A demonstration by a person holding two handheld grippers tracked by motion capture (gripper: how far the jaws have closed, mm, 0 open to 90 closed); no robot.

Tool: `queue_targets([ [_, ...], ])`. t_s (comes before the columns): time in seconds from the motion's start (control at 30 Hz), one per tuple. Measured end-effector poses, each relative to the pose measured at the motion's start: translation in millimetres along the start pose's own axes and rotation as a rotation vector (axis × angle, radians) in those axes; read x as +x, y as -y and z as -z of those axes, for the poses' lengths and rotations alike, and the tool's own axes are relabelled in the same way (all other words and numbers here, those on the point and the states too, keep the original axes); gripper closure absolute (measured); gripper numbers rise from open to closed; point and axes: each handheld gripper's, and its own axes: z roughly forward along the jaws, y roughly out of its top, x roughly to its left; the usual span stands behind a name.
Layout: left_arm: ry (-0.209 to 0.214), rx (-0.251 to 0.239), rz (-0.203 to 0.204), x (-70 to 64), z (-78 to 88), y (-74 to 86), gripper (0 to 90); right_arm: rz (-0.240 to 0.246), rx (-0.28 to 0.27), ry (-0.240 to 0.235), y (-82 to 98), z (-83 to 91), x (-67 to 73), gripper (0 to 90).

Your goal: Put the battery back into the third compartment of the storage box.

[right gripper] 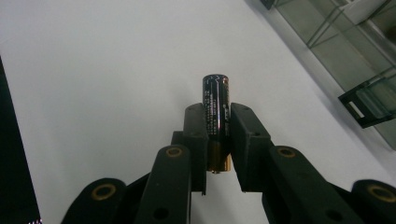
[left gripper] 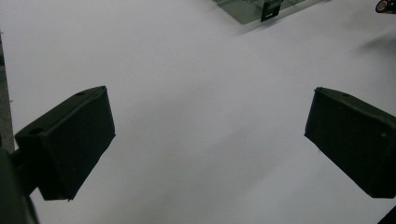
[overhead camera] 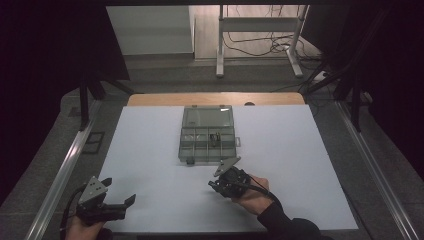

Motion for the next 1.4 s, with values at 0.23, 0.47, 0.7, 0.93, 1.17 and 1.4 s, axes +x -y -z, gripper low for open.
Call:
queue_targets([
  [0.23, 0.001, 0.001, 0.001, 0.2, -0.1, 0.0, 2.0, -0.008, -0.015, 0.020, -2.6, 2.8, -3.4, 76.8],
  [0.47, 0.001, 0.005, 0.003, 0.3, -0.3, -0.1, 2.0, -0.042, -0.041, 0.032, -7.9, 6.2, -11.3, 76.8],
  [0.7, 0.001, 0.005, 0.004, 0.5, -0.4, -0.1, 2.0, -0.087, -0.055, 0.040, -12.8, 9.0, -22.4, 76.8],
  [0.93, 0.001, 0.005, 0.006, 0.6, -0.6, -0.2, 2.0, -0.116, -0.073, 0.038, -18.7, 14.5, -33.5, 76.8],
  [1.17, 0.001, 0.005, 0.007, 0.7, -0.6, -0.2, 2.0, -0.138, -0.082, 0.049, -24.9, 16.1, -44.2, 76.8],
  [1.4, 0.000, 0.005, 0.005, 0.5, -0.7, -0.3, 2.0, -0.149, -0.090, 0.065, -33.1, 16.7, -54.7, 76.8],
])
